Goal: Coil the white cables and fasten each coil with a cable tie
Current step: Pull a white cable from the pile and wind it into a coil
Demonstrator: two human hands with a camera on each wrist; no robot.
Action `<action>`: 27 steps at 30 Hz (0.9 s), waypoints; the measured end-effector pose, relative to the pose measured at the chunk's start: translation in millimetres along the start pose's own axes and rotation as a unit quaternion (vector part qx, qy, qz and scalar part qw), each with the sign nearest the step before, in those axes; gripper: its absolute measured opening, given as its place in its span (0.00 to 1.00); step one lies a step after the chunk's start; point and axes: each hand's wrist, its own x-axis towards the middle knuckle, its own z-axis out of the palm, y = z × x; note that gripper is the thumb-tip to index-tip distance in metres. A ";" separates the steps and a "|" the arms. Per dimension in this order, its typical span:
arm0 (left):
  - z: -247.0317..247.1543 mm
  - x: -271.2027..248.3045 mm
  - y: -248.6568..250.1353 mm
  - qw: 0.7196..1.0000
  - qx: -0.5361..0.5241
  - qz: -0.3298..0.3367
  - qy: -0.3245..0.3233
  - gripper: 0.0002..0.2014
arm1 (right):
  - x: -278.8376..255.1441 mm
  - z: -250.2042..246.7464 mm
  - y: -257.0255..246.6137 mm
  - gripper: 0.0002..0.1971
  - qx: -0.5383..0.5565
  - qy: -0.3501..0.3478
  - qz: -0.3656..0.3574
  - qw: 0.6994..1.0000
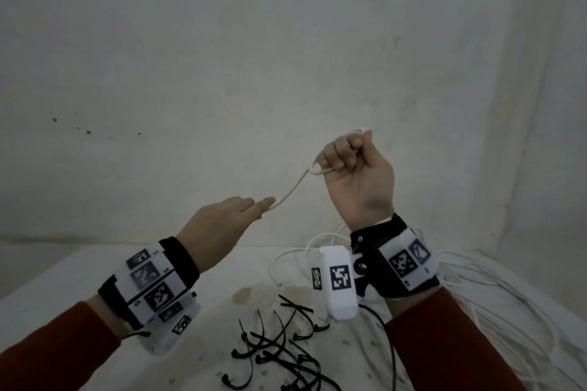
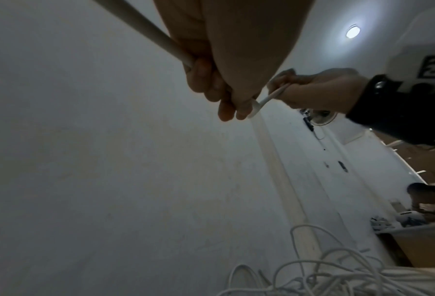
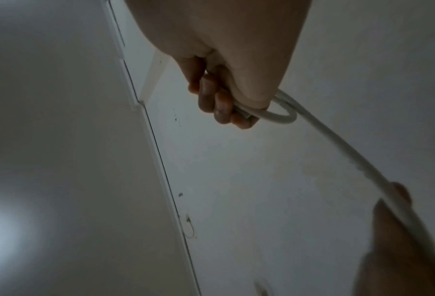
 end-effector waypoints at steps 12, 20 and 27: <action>-48.7 23.7 5.8 0.998 0.057 0.005 -0.040 0.15 | 4.4 -6.3 39.4 0.14 -0.648 -0.086 0.017 0.756; -56.2 11.4 -33.0 1.000 0.004 -0.011 -0.002 0.18 | -14.1 -18.6 21.3 0.31 -0.729 -0.190 0.182 0.632; -28.5 10.6 -41.7 0.978 -0.188 -0.093 0.016 0.23 | -29.8 -23.9 16.4 0.28 -0.402 -0.145 0.237 0.873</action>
